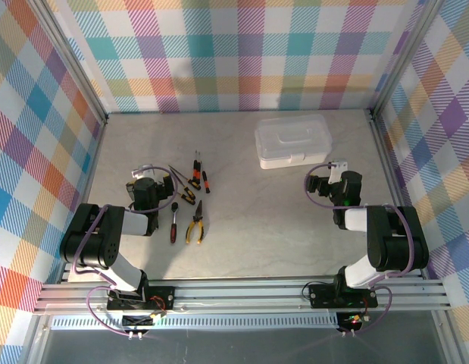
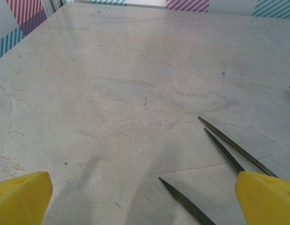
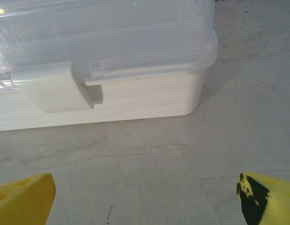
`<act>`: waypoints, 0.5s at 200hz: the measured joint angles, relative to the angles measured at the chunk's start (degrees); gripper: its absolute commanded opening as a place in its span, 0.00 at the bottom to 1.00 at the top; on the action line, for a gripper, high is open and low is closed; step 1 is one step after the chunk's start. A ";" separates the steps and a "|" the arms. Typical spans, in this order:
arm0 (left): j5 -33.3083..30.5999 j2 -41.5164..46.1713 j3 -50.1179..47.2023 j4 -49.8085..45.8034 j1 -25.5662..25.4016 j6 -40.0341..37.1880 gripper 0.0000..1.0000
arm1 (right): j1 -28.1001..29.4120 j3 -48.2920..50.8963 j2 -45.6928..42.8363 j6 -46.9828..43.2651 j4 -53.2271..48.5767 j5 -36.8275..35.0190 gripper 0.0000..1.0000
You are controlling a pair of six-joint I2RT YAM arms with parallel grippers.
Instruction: Pack the tool kit
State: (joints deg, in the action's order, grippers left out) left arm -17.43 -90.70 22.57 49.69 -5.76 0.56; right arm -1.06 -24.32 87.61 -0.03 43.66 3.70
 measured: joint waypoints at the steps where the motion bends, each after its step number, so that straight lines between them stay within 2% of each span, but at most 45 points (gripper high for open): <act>1: 0.00 0.00 0.00 0.00 0.00 0.00 1.00 | 0.02 0.00 0.00 0.00 0.00 0.00 0.99; 68: 0.35 0.15 0.11 -0.61 -0.02 -0.20 1.00 | 0.02 -0.39 -0.37 0.04 -1.75 -0.13 0.99; 84: 0.20 1.57 1.33 -5.11 -0.26 -0.37 1.00 | 0.00 -2.40 -2.60 0.22 -8.00 -0.42 0.99; 100: -0.81 4.66 6.05 -15.72 -0.50 0.31 1.00 | 0.02 -5.86 -6.45 0.70 -14.80 -1.03 0.99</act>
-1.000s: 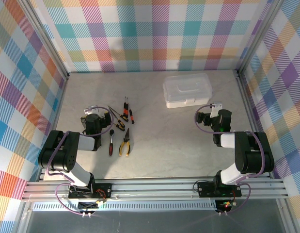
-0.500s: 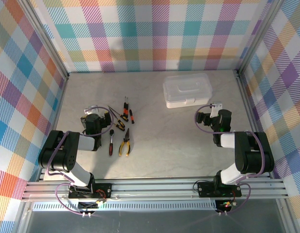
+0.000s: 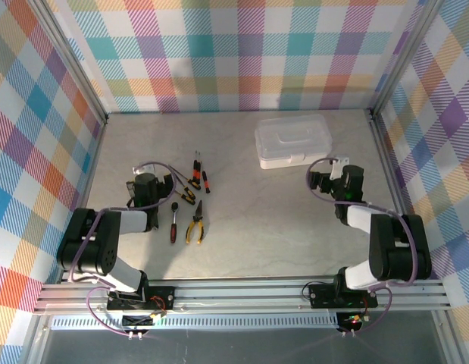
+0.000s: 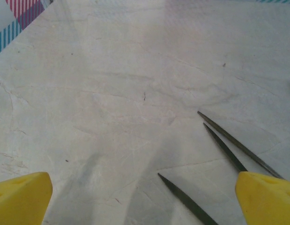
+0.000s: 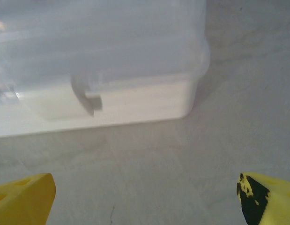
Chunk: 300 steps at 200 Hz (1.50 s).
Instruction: Pack the tool kit
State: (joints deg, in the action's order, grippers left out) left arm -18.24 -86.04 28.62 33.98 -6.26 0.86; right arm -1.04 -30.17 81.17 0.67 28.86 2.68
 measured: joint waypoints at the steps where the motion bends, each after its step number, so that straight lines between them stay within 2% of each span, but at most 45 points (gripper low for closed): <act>1: -0.07 0.13 0.31 -0.52 0.00 0.04 1.00 | 0.00 -0.20 -0.20 0.02 -0.35 -0.04 0.99; 28: -0.98 4.24 13.94 -18.86 -0.04 2.82 1.00 | 0.00 -10.23 -5.51 0.37 -12.50 -0.63 0.99; 53: -0.68 4.96 26.71 -33.86 -0.04 5.20 1.00 | -0.02 -23.39 -3.54 -0.42 -22.86 -0.85 0.99; 79: 2.49 3.61 36.89 -47.80 -0.04 6.19 1.00 | -0.07 -40.54 6.54 -2.67 -32.89 -0.09 0.99; 106: 7.15 2.45 41.09 -57.61 -0.09 6.58 1.00 | -0.35 -56.76 19.58 -5.79 -43.01 2.62 0.99; 143: 10.97 0.96 43.69 -67.36 -0.83 6.58 1.00 | -0.57 -68.41 30.69 -9.81 -54.25 5.16 0.99; 186: 12.15 0.20 43.76 -70.77 -2.62 6.38 1.00 | -0.57 -70.51 34.73 -12.20 -59.89 7.74 0.99; 228: 12.87 -2.05 43.98 -71.41 -3.85 6.38 1.00 | -0.85 -65.22 33.62 -11.74 -57.35 9.46 0.99; 267: 13.33 -4.11 45.29 -71.28 -6.08 6.36 1.00 | -0.24 -54.60 26.84 -8.98 -51.76 10.03 0.99; 300: 14.27 -7.43 46.56 -70.58 -8.92 6.36 1.00 | 4.74 -44.96 19.06 -4.44 -49.72 8.37 0.99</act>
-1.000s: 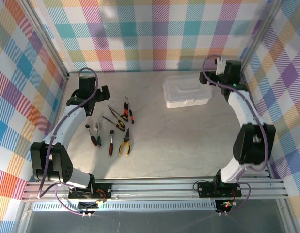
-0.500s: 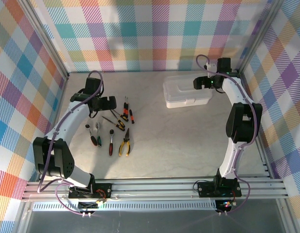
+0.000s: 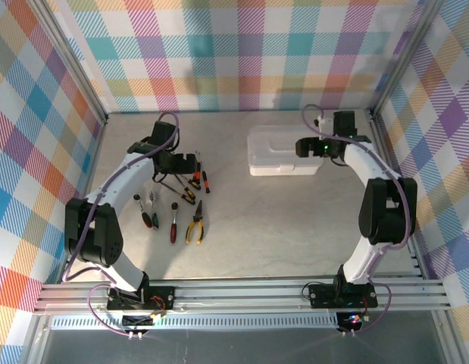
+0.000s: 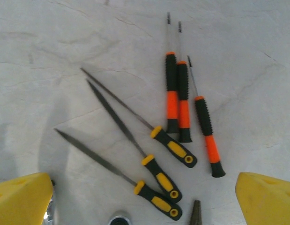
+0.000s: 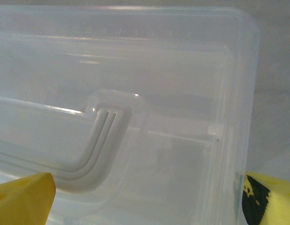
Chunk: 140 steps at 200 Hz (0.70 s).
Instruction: Pack the tool kit
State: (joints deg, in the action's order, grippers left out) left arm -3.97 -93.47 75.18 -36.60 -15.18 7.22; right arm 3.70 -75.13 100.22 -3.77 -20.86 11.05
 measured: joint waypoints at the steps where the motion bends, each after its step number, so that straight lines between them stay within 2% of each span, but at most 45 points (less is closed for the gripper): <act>1: 0.07 -0.11 0.04 0.04 -0.09 0.00 1.00 | 0.22 0.20 -0.22 0.20 0.00 -0.09 0.99; 42: 2.40 -6.14 3.26 1.92 -5.03 0.00 1.00 | 9.18 9.84 -10.73 10.64 -2.60 -1.77 0.99; 82: 7.54 -8.26 4.11 3.08 -9.38 -0.90 1.00 | 8.63 11.19 -17.59 12.52 -7.61 -7.26 0.99; 107: 9.14 -8.28 4.11 3.87 -10.73 -1.05 1.00 | 7.67 6.40 -15.45 9.14 -8.46 -7.13 0.99; 140: 9.20 -9.86 4.17 4.02 -11.41 -1.05 1.00 | 6.45 -6.67 -3.67 3.50 -5.90 -1.42 0.99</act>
State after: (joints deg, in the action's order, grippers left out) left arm 5.23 -103.33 79.35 -32.58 -26.59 6.17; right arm 10.15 -81.80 96.55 -0.27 -26.76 9.63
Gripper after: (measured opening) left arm 0.997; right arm 0.990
